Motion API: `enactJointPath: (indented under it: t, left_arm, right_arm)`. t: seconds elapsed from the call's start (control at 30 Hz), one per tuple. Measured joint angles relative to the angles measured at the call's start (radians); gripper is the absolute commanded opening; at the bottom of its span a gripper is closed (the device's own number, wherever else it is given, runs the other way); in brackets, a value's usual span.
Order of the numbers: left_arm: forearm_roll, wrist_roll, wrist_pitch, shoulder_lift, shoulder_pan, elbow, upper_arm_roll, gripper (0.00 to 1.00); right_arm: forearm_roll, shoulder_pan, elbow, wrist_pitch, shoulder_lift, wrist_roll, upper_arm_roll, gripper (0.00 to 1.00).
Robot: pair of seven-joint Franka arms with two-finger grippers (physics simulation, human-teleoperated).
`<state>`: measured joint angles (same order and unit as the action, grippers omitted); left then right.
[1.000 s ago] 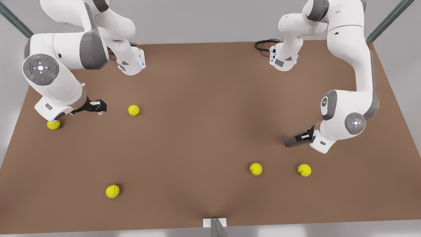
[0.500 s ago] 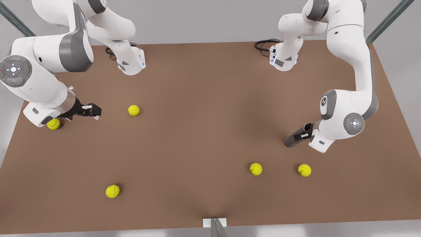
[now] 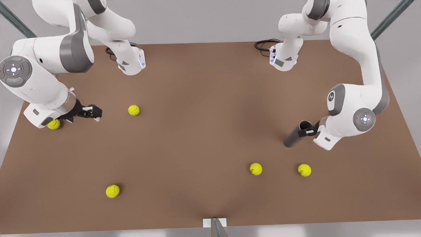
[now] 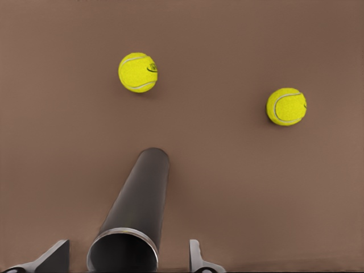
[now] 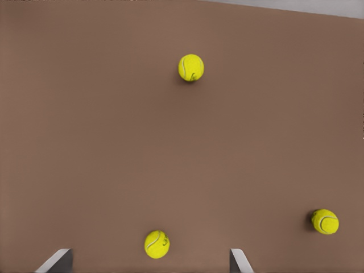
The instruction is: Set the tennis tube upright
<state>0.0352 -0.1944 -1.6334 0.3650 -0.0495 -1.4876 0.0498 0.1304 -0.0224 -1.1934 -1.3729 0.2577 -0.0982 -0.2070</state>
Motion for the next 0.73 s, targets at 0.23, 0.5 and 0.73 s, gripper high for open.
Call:
enactJointPath:
  t: [0.23, 0.5, 0.73]
  left_arm:
    - [-0.029, 0.260, 0.139, 0.005, 0.028, 0.171, 0.006, 1.00]
    - [-0.097, 0.274, 0.153, -0.069, 0.024, 0.184, 0.032, 1.00]
    - [-0.107, 0.277, 0.153, -0.066, 0.023, 0.178, 0.032, 1.00]
  right_arm:
    - [-0.003, 0.008, 0.000, -0.002, 0.006, 0.000, 0.000, 1.00]
    - [-0.003, 0.009, 0.000, -0.003, 0.011, 0.000, -0.002, 1.00]
    - [-0.003, 0.009, 0.000, -0.003, 0.011, 0.000, -0.003, 1.00]
